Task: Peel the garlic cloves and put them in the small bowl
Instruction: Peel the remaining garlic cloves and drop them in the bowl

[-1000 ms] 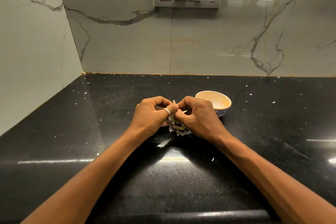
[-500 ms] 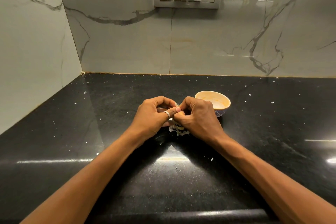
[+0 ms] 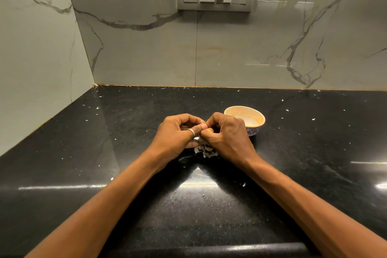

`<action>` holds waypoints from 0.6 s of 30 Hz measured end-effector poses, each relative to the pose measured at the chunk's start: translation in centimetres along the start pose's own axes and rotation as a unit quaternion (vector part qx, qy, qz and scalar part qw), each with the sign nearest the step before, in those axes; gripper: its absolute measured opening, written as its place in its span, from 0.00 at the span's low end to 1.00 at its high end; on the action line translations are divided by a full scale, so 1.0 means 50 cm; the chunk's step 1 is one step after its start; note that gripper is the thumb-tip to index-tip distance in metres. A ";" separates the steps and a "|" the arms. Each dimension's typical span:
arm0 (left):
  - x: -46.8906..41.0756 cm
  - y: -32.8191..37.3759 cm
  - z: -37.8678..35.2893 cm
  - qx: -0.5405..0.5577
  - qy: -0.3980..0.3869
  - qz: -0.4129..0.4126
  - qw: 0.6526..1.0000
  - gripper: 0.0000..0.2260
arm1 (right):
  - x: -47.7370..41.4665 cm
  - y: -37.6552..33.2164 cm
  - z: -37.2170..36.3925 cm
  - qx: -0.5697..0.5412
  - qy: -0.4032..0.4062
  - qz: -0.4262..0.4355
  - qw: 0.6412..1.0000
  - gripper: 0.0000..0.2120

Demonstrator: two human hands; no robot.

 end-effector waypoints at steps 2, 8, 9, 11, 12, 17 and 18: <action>-0.001 -0.003 0.001 -0.012 0.003 -0.002 1.000 0.04 | -0.002 0.002 0.000 -0.011 -0.001 -0.007 1.000 0.05; -0.004 0.000 -0.008 -0.027 -0.032 -0.015 0.999 0.10 | -0.013 0.036 0.000 -0.105 -0.019 -0.085 0.991 0.03; -0.003 0.002 -0.008 -0.037 -0.035 -0.020 0.998 0.12 | -0.013 0.041 -0.003 -0.127 -0.023 -0.099 0.987 0.04; -0.004 0.002 -0.003 -0.061 -0.029 -0.026 0.997 0.13 | -0.012 0.048 -0.009 -0.161 -0.033 -0.117 0.979 0.04; -0.005 0.001 0.001 -0.070 -0.024 -0.028 0.997 0.13 | -0.011 0.050 -0.011 -0.171 -0.038 -0.124 0.977 0.03; -0.008 0.001 0.014 -0.104 -0.008 -0.039 0.994 0.12 | -0.008 0.065 -0.029 -0.237 -0.075 -0.171 0.953 0.03; -0.008 0.001 0.015 -0.105 -0.008 -0.038 0.994 0.12 | -0.006 0.067 -0.033 -0.245 -0.084 -0.180 0.949 0.04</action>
Point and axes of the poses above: each hand's wrist, its own x-axis away from the middle knuckle, its own z-axis out of the back of the hand, y = z × x, the point moved 8 cm from there along -x, towards the middle knuckle, and after that the axes turned 3 degrees about -y, right-handed, at the moved point
